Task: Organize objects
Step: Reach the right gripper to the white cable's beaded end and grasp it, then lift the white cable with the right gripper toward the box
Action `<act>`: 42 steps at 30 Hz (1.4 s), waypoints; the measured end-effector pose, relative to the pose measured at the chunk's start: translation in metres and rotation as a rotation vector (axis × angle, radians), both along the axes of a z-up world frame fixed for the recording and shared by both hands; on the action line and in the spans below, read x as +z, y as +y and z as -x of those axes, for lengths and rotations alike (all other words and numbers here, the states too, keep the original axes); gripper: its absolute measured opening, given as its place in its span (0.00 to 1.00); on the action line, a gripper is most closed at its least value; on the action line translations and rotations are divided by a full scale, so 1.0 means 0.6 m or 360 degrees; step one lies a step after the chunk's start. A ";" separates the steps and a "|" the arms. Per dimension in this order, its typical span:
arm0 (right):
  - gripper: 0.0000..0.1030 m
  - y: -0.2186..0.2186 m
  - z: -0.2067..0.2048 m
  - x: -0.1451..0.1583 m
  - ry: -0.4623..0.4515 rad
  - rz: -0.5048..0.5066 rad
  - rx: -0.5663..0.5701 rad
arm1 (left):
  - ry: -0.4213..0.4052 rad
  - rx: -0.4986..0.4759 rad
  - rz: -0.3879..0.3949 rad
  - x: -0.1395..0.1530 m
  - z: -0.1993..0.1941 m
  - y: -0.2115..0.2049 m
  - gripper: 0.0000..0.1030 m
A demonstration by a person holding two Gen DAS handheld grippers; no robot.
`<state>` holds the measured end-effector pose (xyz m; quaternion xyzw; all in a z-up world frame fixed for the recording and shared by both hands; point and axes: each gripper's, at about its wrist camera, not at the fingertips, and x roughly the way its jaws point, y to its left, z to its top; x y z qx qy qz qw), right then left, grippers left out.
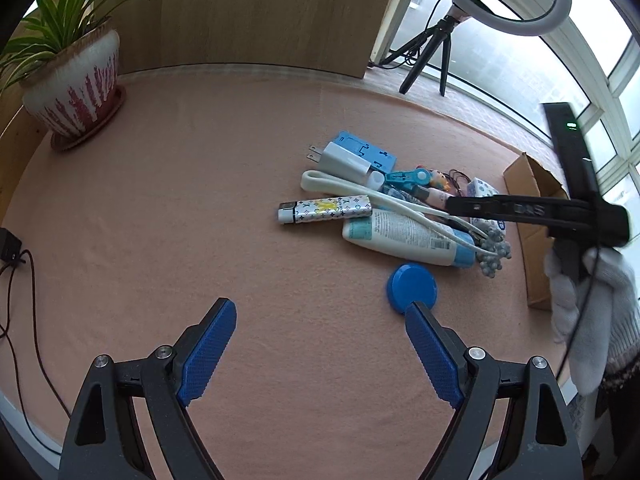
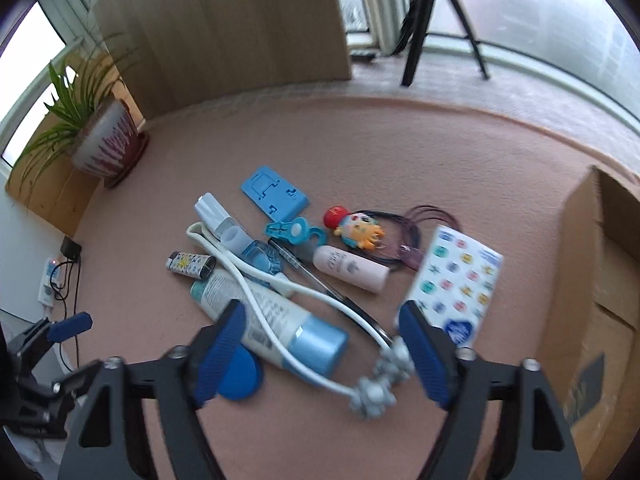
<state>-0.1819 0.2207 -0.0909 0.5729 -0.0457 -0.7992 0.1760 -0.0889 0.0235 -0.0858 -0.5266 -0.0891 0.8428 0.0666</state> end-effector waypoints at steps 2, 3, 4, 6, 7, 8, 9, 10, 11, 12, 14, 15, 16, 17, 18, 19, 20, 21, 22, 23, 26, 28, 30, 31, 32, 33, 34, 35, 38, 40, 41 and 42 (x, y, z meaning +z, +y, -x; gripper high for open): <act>0.39 -0.005 0.023 -0.027 -0.0121 0.0009 -0.0025 | -0.0002 -0.0008 -0.0007 -0.001 -0.002 -0.002 0.86; 0.39 -0.006 0.028 -0.036 -0.0146 0.0000 -0.0024 | -0.0004 -0.0010 -0.0006 -0.002 -0.002 -0.003 0.86; 0.39 -0.009 0.030 -0.047 -0.0175 -0.0014 -0.0012 | -0.0010 -0.0011 -0.0008 -0.004 -0.003 -0.005 0.86; 0.39 -0.005 0.024 -0.053 -0.0190 -0.0018 -0.0025 | -0.0020 -0.0006 -0.0023 -0.009 -0.005 -0.009 0.86; 0.39 0.000 0.018 -0.056 -0.0233 0.0014 -0.0043 | -0.0024 -0.0001 -0.0031 -0.010 -0.005 -0.012 0.86; 0.39 0.004 0.009 -0.059 -0.0273 0.0058 -0.0048 | -0.0028 0.0004 -0.0040 -0.012 -0.005 -0.014 0.86; 0.39 0.006 0.002 -0.062 -0.0301 0.0084 -0.0040 | -0.0032 0.0008 -0.0046 -0.014 -0.005 -0.016 0.86; 0.39 0.007 -0.011 -0.064 -0.0322 0.0105 -0.0032 | -0.0037 0.0012 -0.0054 -0.017 -0.005 -0.018 0.86; 0.39 0.009 -0.027 -0.066 -0.0347 0.0127 -0.0030 | -0.0040 0.0015 -0.0060 -0.018 -0.006 -0.020 0.86; 0.39 0.010 -0.038 -0.067 -0.0364 0.0151 -0.0030 | -0.0041 0.0014 -0.0065 -0.020 -0.006 -0.021 0.86; 0.39 0.012 -0.067 -0.070 -0.0397 0.0232 -0.0039 | -0.0049 0.0008 -0.0065 -0.022 -0.005 -0.023 0.86; 0.39 0.009 -0.082 -0.072 -0.0419 0.0276 -0.0039 | -0.0053 0.0004 -0.0062 -0.023 -0.005 -0.023 0.86; 0.39 0.006 -0.096 -0.074 -0.0433 0.0311 -0.0041 | -0.0056 -0.0001 -0.0058 -0.025 -0.005 -0.023 0.86; 0.39 0.001 -0.111 -0.075 -0.0446 0.0355 -0.0043 | -0.0059 -0.0007 -0.0057 -0.026 -0.004 -0.023 0.86; 0.39 -0.006 -0.119 -0.075 -0.0452 0.0390 -0.0041 | -0.0063 -0.0011 -0.0057 -0.027 -0.003 -0.022 0.86; 0.39 -0.012 -0.131 -0.077 -0.0458 0.0427 -0.0037 | -0.0069 -0.0018 -0.0055 -0.028 -0.001 -0.022 0.86; 0.39 -0.018 -0.139 -0.078 -0.0461 0.0446 -0.0032 | -0.0071 -0.0027 -0.0052 -0.030 0.000 -0.020 0.86; 0.39 -0.027 -0.144 -0.078 -0.0447 0.0452 -0.0033 | -0.0074 -0.0038 -0.0049 -0.031 0.000 -0.018 0.86; 0.39 -0.034 -0.149 -0.076 -0.0411 0.0438 -0.0039 | -0.0077 -0.0053 -0.0047 -0.032 0.002 -0.013 0.86; 0.39 -0.038 -0.153 -0.073 -0.0367 0.0414 -0.0045 | -0.0077 -0.0069 -0.0043 -0.033 0.003 -0.008 0.86; 0.37 -0.033 -0.160 -0.066 -0.0282 0.0304 -0.0123 | -0.0074 -0.0094 -0.0057 -0.034 0.007 0.005 0.86; 0.21 -0.029 -0.158 -0.068 -0.0247 0.0192 -0.0183 | -0.0071 -0.0109 -0.0066 -0.034 0.009 0.013 0.86; 0.15 -0.013 -0.165 -0.074 -0.0240 0.0226 -0.0249 | -0.0072 -0.0130 -0.0064 -0.035 0.009 0.019 0.86; 0.12 -0.007 -0.167 -0.076 -0.0240 0.0242 -0.0273 | -0.0075 -0.0137 -0.0060 -0.036 0.010 0.022 0.86; 0.11 -0.002 -0.167 -0.077 -0.0238 0.0245 -0.0293 | -0.0078 -0.0141 -0.0059 -0.037 0.011 0.025 0.86; 0.09 0.003 -0.168 -0.078 -0.0230 0.0231 -0.0321 | -0.0080 -0.0146 -0.0062 -0.037 0.013 0.028 0.86; 0.09 0.009 -0.171 -0.077 -0.0218 0.0225 -0.0347 | -0.0079 -0.0152 -0.0064 -0.037 0.014 0.029 0.86; 0.09 0.017 -0.174 -0.076 -0.0211 0.0214 -0.0385 | -0.0078 -0.0157 -0.0064 -0.036 0.015 0.032 0.86; 0.09 0.046 -0.184 -0.078 -0.0207 0.0229 -0.0481 | -0.0074 -0.0174 -0.0074 -0.034 0.015 0.042 0.86; 0.10 0.068 -0.194 -0.081 -0.0217 0.0272 -0.0557 | -0.0072 -0.0194 -0.0078 -0.033 0.017 0.052 0.86; 0.10 0.078 -0.200 -0.079 -0.0215 0.0270 -0.0601 | -0.0071 -0.0207 -0.0080 -0.033 0.019 0.058 0.86; 0.11 0.087 -0.205 -0.079 -0.0202 0.0255 -0.0636 | -0.0070 -0.0219 -0.0082 -0.033 0.020 0.064 0.86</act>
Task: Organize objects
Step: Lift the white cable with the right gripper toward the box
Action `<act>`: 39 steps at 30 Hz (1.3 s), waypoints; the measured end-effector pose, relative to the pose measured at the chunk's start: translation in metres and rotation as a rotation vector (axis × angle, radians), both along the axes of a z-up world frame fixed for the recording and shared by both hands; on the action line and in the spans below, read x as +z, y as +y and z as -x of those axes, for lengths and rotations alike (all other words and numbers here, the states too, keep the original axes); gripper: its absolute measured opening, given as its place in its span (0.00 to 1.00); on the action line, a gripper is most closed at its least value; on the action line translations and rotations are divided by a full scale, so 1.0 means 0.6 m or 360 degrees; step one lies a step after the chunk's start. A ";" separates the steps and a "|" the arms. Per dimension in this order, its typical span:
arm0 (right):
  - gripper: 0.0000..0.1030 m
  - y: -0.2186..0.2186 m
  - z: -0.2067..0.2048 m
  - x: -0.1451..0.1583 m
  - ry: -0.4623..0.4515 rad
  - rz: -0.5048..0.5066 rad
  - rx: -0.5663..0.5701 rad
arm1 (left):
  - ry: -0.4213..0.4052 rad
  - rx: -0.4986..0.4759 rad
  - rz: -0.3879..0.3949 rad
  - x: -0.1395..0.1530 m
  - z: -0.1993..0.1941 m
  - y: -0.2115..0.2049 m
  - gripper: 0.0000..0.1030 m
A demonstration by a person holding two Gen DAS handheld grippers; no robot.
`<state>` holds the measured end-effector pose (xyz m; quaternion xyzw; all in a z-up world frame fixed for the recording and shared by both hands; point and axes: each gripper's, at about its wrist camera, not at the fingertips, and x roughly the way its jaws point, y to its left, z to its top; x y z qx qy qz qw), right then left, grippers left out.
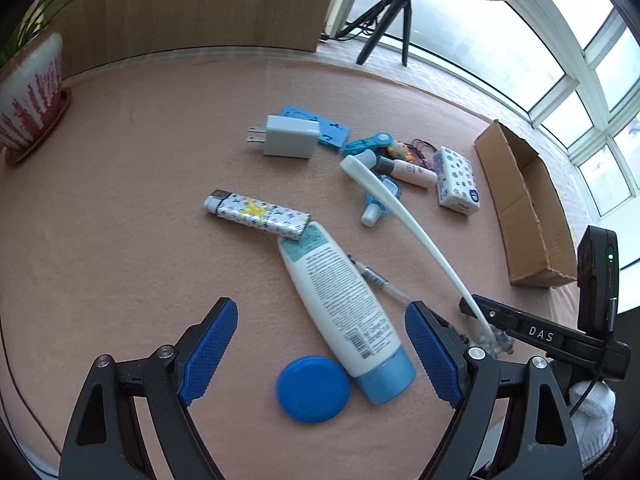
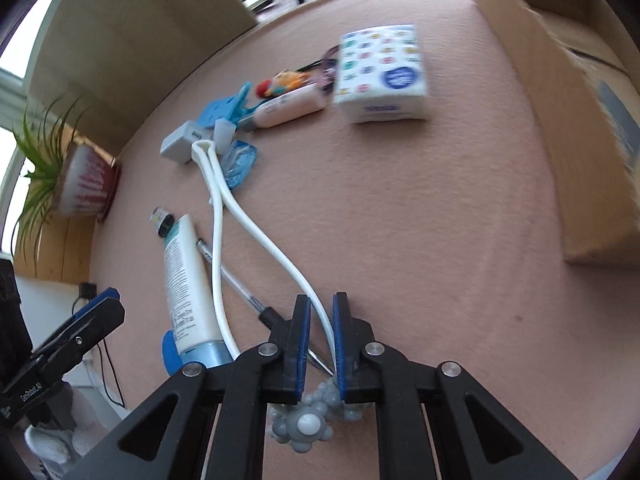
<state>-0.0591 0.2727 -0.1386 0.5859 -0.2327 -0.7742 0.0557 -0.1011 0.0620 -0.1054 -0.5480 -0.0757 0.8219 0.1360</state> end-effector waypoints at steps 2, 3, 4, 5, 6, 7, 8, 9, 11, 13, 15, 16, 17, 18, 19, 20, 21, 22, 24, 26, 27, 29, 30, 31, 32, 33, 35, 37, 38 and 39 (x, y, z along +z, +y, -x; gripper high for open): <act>0.11 0.014 -0.010 0.005 0.0028 -0.0052 -0.0054 | 0.0000 -0.0027 0.0000 -0.001 0.003 0.014 0.86; 0.12 0.023 -0.016 0.008 0.0039 -0.0076 -0.0087 | -0.0002 -0.0037 0.0000 -0.002 0.005 0.019 0.86; 0.12 0.029 -0.020 0.010 0.0040 -0.0088 -0.0117 | -0.0004 -0.0046 -0.0001 -0.003 0.007 0.026 0.86; 0.12 0.040 -0.025 0.012 0.0051 -0.0109 -0.0169 | -0.0005 -0.0054 -0.0003 -0.004 0.008 0.032 0.86; 0.11 0.049 -0.027 0.015 0.0057 -0.0131 -0.0202 | -0.0007 -0.0062 -0.0006 -0.005 0.010 0.037 0.86; 0.10 0.058 -0.030 0.017 0.0064 -0.0148 -0.0235 | -0.0008 -0.0076 -0.0007 -0.005 0.011 0.043 0.86; 0.10 0.066 -0.033 0.018 0.0066 -0.0154 -0.0262 | -0.0005 -0.0089 -0.0004 -0.006 0.011 0.049 0.86; 0.10 0.070 -0.032 0.017 0.0053 -0.0146 -0.0245 | -0.0002 -0.0101 -0.0002 -0.005 0.012 0.054 0.86; 0.10 0.068 -0.032 0.018 0.0051 -0.0143 -0.0215 | -0.0005 -0.0120 -0.0005 -0.006 0.013 0.063 0.86; 0.13 0.058 -0.028 0.021 0.0061 -0.0138 -0.0156 | -0.0003 -0.0130 -0.0004 -0.007 0.014 0.069 0.86; 0.13 0.037 -0.022 0.025 0.0080 -0.0119 -0.0096 | 0.0000 -0.0138 -0.0008 -0.005 0.015 0.072 0.86; 0.14 0.024 -0.018 0.028 0.0096 -0.0072 -0.0048 | 0.0003 -0.0139 -0.0005 -0.004 0.017 0.074 0.86; 0.16 0.020 -0.017 0.029 0.0092 -0.0011 0.0027 | 0.0006 -0.0137 -0.0006 -0.003 0.019 0.076 0.86; 0.21 0.013 -0.016 0.033 0.0086 0.0049 0.0103 | 0.0007 -0.0135 -0.0009 -0.003 0.020 0.076 0.86; 0.24 0.006 -0.016 0.039 0.0104 0.0067 0.0147 | 0.0010 -0.0133 -0.0015 -0.002 0.021 0.077 0.86; 0.24 0.002 -0.017 0.045 0.0130 0.0054 0.0163 | 0.0010 -0.0130 -0.0023 -0.001 0.021 0.077 0.86; 0.25 0.001 -0.018 0.054 0.0162 0.0023 0.0172 | 0.0009 -0.0131 -0.0028 -0.001 0.021 0.078 0.86; 0.25 0.004 -0.019 0.061 0.0189 0.0008 0.0175 | 0.0008 -0.0136 -0.0032 -0.002 0.021 0.081 0.86; 0.25 0.018 -0.021 0.066 0.0204 -0.0011 0.0152 | 0.0001 -0.0155 -0.0043 -0.003 0.019 0.090 0.85; 0.25 0.034 -0.024 0.065 0.0198 -0.0017 0.0160 | -0.0014 -0.0192 -0.0063 -0.007 0.016 0.108 0.81; 0.25 0.040 -0.023 0.062 0.0190 -0.0036 0.0166 | -0.0020 -0.0212 -0.0074 -0.009 0.015 0.117 0.80; 0.25 0.047 -0.022 0.056 0.0162 -0.0025 0.0199 | -0.0041 -0.0250 -0.0105 -0.016 0.013 0.136 0.73; 0.25 0.048 -0.022 0.055 0.0143 -0.0004 0.0210 | -0.0060 -0.0262 -0.0118 -0.021 0.012 0.145 0.68; 0.25 0.054 -0.026 0.053 0.0117 0.0028 0.0213 | -0.0081 -0.0272 -0.0133 -0.027 0.011 0.153 0.65; 0.25 0.057 -0.028 0.048 0.0098 0.0057 0.0211 | -0.0092 -0.0280 -0.0142 -0.030 0.010 0.158 0.62; 0.25 0.061 -0.032 0.044 0.0075 0.0089 0.0211 | -0.0103 -0.0291 -0.0150 -0.033 0.007 0.165 0.61; 0.25 0.065 -0.034 0.039 0.0055 0.0115 0.0214 | -0.0120 -0.0310 -0.0154 -0.039 0.002 0.176 0.60; 0.25 0.069 -0.038 0.038 0.0048 0.0127 0.0217 | -0.0138 -0.0322 -0.0158 -0.044 -0.001 0.183 0.58; 0.24 0.070 -0.039 0.037 0.0045 0.0133 0.0221 | -0.0145 -0.0323 -0.0162 -0.046 -0.002 0.185 0.57; 0.24 0.073 -0.040 0.037 0.0041 0.0136 0.0222 | -0.0152 -0.0322 -0.0167 -0.048 -0.002 0.187 0.53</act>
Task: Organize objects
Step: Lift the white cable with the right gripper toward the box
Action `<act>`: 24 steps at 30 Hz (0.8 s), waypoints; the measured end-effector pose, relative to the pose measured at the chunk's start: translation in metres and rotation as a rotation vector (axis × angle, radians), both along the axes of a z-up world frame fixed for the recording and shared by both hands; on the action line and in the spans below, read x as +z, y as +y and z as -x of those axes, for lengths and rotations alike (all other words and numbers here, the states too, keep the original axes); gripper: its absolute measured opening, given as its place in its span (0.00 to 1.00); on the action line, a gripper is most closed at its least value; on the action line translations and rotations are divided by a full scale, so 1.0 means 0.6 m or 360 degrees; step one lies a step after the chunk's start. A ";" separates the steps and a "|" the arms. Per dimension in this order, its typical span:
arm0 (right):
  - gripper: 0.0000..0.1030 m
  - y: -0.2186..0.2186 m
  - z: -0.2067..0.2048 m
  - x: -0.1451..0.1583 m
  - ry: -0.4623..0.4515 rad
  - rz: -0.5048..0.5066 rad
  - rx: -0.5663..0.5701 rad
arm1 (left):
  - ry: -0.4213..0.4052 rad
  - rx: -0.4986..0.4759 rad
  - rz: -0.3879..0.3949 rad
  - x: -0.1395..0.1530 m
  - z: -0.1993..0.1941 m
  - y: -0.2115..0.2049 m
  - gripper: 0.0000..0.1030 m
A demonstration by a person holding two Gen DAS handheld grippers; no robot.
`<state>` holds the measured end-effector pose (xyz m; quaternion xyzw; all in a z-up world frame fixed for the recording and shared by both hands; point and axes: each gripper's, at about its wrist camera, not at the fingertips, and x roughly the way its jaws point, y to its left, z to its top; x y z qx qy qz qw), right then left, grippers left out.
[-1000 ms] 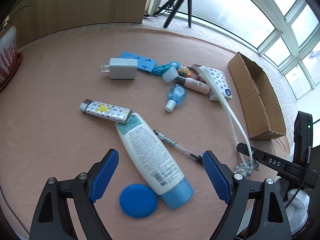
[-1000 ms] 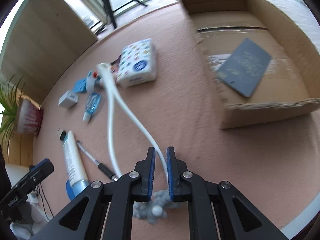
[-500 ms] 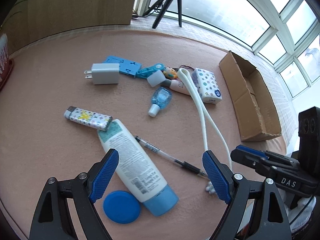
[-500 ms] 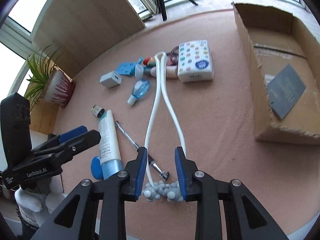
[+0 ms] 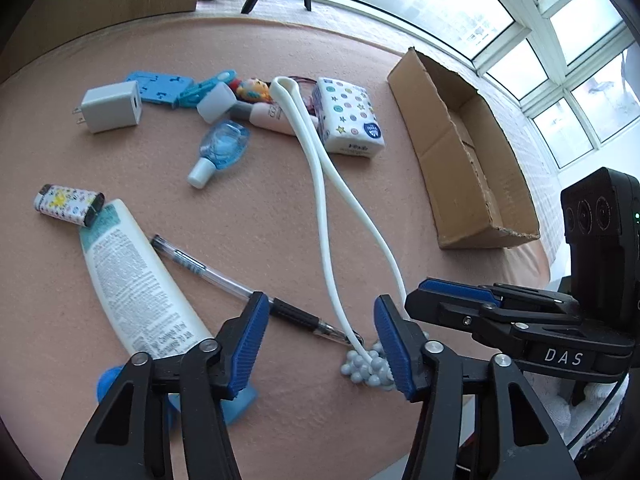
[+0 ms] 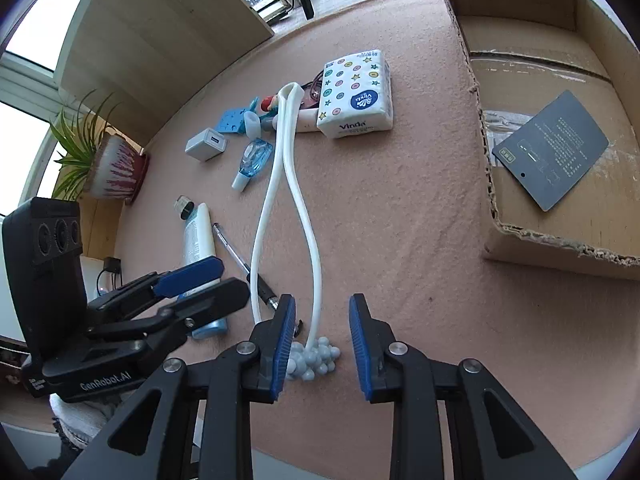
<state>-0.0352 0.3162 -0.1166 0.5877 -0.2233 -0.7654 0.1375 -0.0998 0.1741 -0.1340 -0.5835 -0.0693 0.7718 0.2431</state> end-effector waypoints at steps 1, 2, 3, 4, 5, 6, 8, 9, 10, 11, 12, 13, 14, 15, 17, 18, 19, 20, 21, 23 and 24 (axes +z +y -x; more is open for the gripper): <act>0.24 0.001 0.001 -0.001 -0.0004 0.0003 -0.0002 | -0.0010 0.0002 -0.0004 -0.003 0.000 0.000 0.49; 0.24 0.002 0.002 -0.003 -0.0011 0.0014 -0.0003 | -0.0013 0.0006 -0.0006 -0.006 -0.001 0.001 0.46; 0.24 0.002 0.002 -0.005 -0.0017 0.0025 0.0000 | -0.0015 0.0010 -0.0009 -0.007 -0.002 0.001 0.44; 0.22 0.002 0.003 -0.007 -0.0025 0.0040 0.0006 | -0.0018 0.0014 -0.0013 -0.009 -0.002 0.001 0.41; 0.20 0.000 0.003 -0.009 -0.0032 0.0050 0.0015 | -0.0020 0.0016 -0.0017 -0.010 -0.002 0.001 0.40; 0.19 -0.001 0.004 -0.010 -0.0037 0.0052 0.0023 | -0.0020 0.0015 -0.0018 -0.011 -0.003 0.003 0.38; 0.18 -0.005 0.005 -0.014 -0.0047 0.0058 0.0043 | -0.0024 0.0011 -0.0011 -0.014 -0.001 0.007 0.37; 0.18 -0.006 0.006 -0.016 -0.0054 0.0068 0.0048 | -0.0027 0.0010 -0.0011 -0.015 -0.001 0.008 0.36; 0.18 -0.007 0.007 -0.018 -0.0062 0.0084 0.0053 | -0.0029 0.0009 -0.0013 -0.016 -0.002 0.009 0.33; 0.18 -0.008 0.008 -0.019 -0.0068 0.0093 0.0057 | -0.0027 0.0009 -0.0011 -0.017 -0.002 0.011 0.32; 0.18 -0.009 0.008 -0.020 -0.0070 0.0094 0.0059 | -0.0025 0.0009 -0.0010 -0.019 -0.002 0.014 0.32; 0.17 -0.011 0.009 -0.021 -0.0070 0.0090 0.0065 | -0.0024 0.0010 -0.0012 -0.019 -0.001 0.016 0.31; 0.17 -0.014 0.010 -0.022 -0.0071 0.0080 0.0072 | -0.0025 0.0009 -0.0014 -0.019 -0.002 0.017 0.30; 0.16 -0.016 0.010 -0.022 -0.0072 0.0073 0.0076 | -0.0027 0.0003 -0.0017 -0.020 -0.002 0.020 0.26; 0.13 -0.021 0.009 -0.020 -0.0061 0.0061 0.0097 | -0.0023 -0.0010 -0.0014 -0.019 -0.005 0.024 0.25; 0.11 -0.024 0.008 -0.017 -0.0051 0.0052 0.0108 | -0.0019 -0.0019 -0.0019 -0.018 -0.007 0.026 0.25; 0.10 -0.028 0.007 -0.012 -0.0036 0.0039 0.0124 | -0.0009 -0.0023 -0.0018 -0.017 -0.008 0.029 0.25; 0.10 -0.031 0.006 -0.009 -0.0026 0.0033 0.0137 | -0.0002 -0.0027 -0.0013 -0.015 -0.010 0.032 0.25; 0.09 -0.036 0.005 -0.005 -0.0014 0.0014 0.0151 | 0.0001 -0.0032 -0.0016 -0.014 -0.010 0.032 0.25; 0.09 -0.043 0.003 0.003 0.0016 -0.0036 0.0176 | 0.0001 -0.0027 -0.0031 -0.010 -0.010 0.030 0.25; 0.09 -0.044 0.002 0.006 0.0027 -0.0045 0.0180 | 0.0006 -0.0024 -0.0031 -0.007 -0.010 0.029 0.25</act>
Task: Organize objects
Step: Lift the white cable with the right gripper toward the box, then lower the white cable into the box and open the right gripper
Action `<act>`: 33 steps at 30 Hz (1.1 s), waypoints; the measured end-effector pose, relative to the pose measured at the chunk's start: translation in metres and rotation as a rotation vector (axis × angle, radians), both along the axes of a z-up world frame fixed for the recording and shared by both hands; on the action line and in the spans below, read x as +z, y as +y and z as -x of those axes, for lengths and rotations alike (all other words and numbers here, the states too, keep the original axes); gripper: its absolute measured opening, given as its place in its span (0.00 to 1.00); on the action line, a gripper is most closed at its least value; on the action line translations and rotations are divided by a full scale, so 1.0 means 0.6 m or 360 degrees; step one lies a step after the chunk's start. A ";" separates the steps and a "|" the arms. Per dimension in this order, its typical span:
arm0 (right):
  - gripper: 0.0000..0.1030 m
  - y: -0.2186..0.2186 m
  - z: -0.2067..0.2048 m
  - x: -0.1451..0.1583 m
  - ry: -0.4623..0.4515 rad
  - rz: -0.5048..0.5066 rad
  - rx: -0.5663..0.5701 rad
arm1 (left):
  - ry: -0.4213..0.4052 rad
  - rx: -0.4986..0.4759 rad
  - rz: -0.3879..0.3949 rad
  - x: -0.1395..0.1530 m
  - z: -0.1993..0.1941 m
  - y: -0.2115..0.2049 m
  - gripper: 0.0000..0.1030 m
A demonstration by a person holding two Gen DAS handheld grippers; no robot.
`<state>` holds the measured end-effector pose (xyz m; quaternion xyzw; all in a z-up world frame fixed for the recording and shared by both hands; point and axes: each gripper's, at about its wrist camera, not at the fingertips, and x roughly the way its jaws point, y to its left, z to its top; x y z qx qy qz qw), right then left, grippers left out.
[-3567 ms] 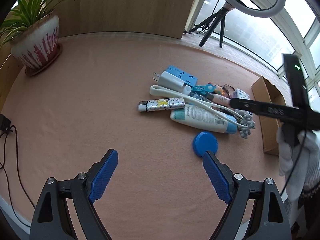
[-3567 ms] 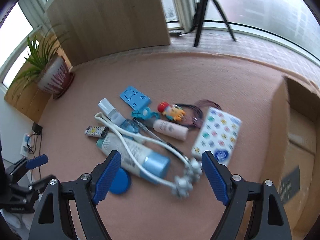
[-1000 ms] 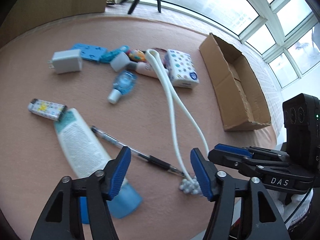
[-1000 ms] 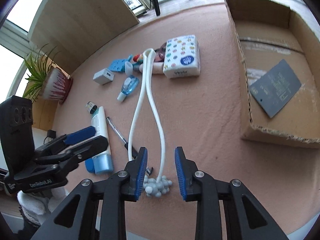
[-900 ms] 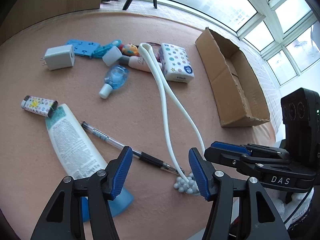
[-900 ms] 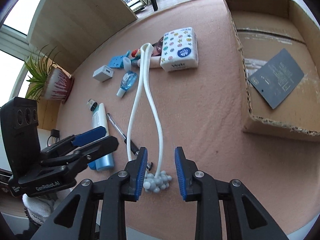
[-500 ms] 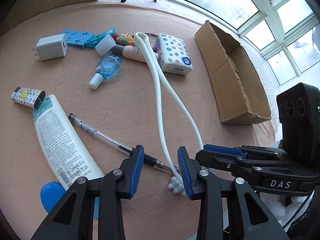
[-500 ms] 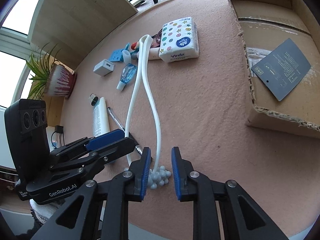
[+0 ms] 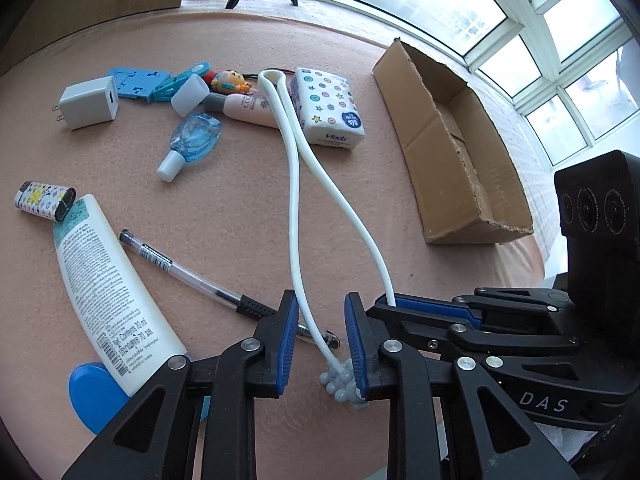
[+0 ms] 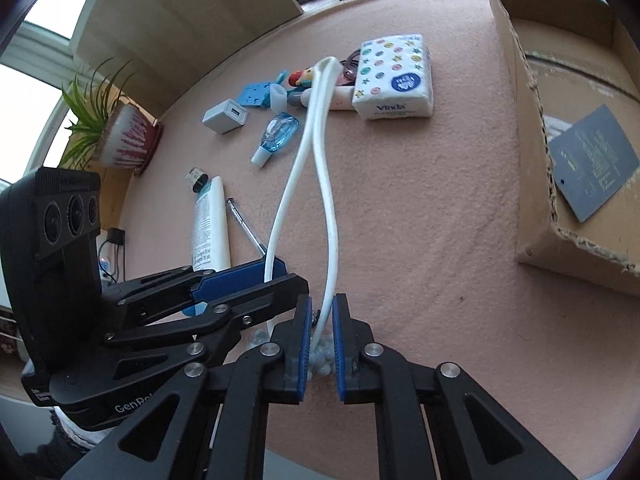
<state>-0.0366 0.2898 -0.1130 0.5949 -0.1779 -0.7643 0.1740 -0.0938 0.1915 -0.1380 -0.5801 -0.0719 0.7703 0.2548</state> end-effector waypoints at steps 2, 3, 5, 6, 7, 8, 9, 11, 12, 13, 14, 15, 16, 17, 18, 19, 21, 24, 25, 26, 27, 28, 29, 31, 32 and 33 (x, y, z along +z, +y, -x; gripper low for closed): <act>0.09 0.000 -0.001 0.008 0.0013 0.0017 -0.0006 | 0.0021 -0.0001 -0.0001 0.010 -0.001 -0.001 0.25; 0.09 0.002 -0.001 0.012 0.0023 0.0026 -0.0010 | 0.0034 0.0000 -0.0005 0.016 -0.001 -0.001 0.25; 0.09 0.004 0.000 0.026 0.0064 0.0019 -0.0013 | 0.0052 -0.0002 -0.0015 0.027 -0.001 0.002 0.25; 0.09 0.005 0.000 0.033 0.0088 0.0006 -0.0013 | 0.0065 0.0000 -0.0020 0.034 0.001 0.003 0.25; 0.09 0.005 0.000 0.040 0.0110 -0.0007 -0.0008 | 0.0082 0.0001 -0.0020 0.041 0.002 0.004 0.25; 0.09 0.006 0.001 0.046 0.0129 -0.0017 -0.0006 | 0.0091 0.0002 -0.0022 0.047 0.004 0.006 0.25; 0.09 0.007 0.001 0.054 0.0148 -0.0020 -0.0006 | 0.0100 0.0001 -0.0028 0.053 0.005 0.007 0.25; 0.09 0.013 0.003 0.065 0.0168 -0.0008 -0.0014 | 0.0127 -0.0006 -0.0041 0.069 0.011 0.013 0.25; 0.09 0.017 0.003 0.072 0.0181 -0.0001 -0.0025 | 0.0140 -0.0008 -0.0044 0.075 0.013 0.017 0.24; 0.09 0.020 0.004 0.076 0.0192 0.0002 -0.0034 | 0.0159 -0.0016 -0.0047 0.083 0.017 0.022 0.23; 0.09 0.026 0.005 0.083 0.0207 0.0003 -0.0047 | 0.0173 -0.0026 -0.0051 0.090 0.020 0.027 0.23; 0.09 0.030 0.005 0.087 0.0216 0.0001 -0.0056 | 0.0187 -0.0039 -0.0055 0.096 0.024 0.034 0.23; 0.09 0.037 0.006 0.091 0.0225 0.0000 -0.0071 | 0.0200 -0.0053 -0.0056 0.101 0.027 0.042 0.23; 0.09 0.044 0.006 0.094 0.0232 -0.0001 -0.0086 | 0.0209 -0.0066 -0.0058 0.105 0.030 0.048 0.23; 0.09 0.050 0.007 0.098 0.0239 -0.0002 -0.0100 | 0.0217 -0.0080 -0.0058 0.105 0.034 0.062 0.23; 0.09 0.057 0.007 0.101 0.0245 -0.0004 -0.0115 | 0.0227 -0.0098 -0.0054 0.108 0.037 0.072 0.23; 0.09 0.073 0.006 0.109 0.0262 -0.0006 -0.0147 | 0.0242 -0.0127 -0.0053 0.115 0.040 0.089 0.23; 0.09 0.098 0.008 0.122 0.0288 -0.0011 -0.0191 | 0.0259 -0.0165 -0.0062 0.119 0.049 0.120 0.23; 0.09 0.108 0.010 0.127 0.0298 -0.0013 -0.0206 | 0.0269 -0.0182 -0.0063 0.122 0.052 0.132 0.23; 0.09 0.116 0.011 0.131 0.0306 -0.0018 -0.0220 | 0.0280 -0.0197 -0.0065 0.126 0.054 0.144 0.22; 0.09 0.128 0.012 0.135 0.0314 -0.0024 -0.0239 | 0.0289 -0.0212 -0.0066 0.128 0.057 0.155 0.22; 0.09 0.137 0.012 0.137 0.0319 -0.0031 -0.0253 | 0.0295 -0.0229 -0.0072 0.131 0.060 0.169 0.22; 0.09 0.149 0.013 0.140 0.0325 -0.0031 -0.0276 | 0.0297 -0.0239 -0.0079 0.132 0.064 0.180 0.22; 0.09 0.171 0.014 0.144 0.0331 -0.0029 -0.0317 | 0.0298 -0.0260 -0.0095 0.133 0.073 0.205 0.22; 0.09 0.180 0.016 0.145 0.0335 -0.0031 -0.0334 | 0.0298 -0.0270 -0.0100 0.133 0.077 0.215 0.22; 0.09 0.194 0.017 0.146 0.0337 -0.0033 -0.0355 | 0.0297 -0.0282 -0.0105 0.133 0.081 0.228 0.22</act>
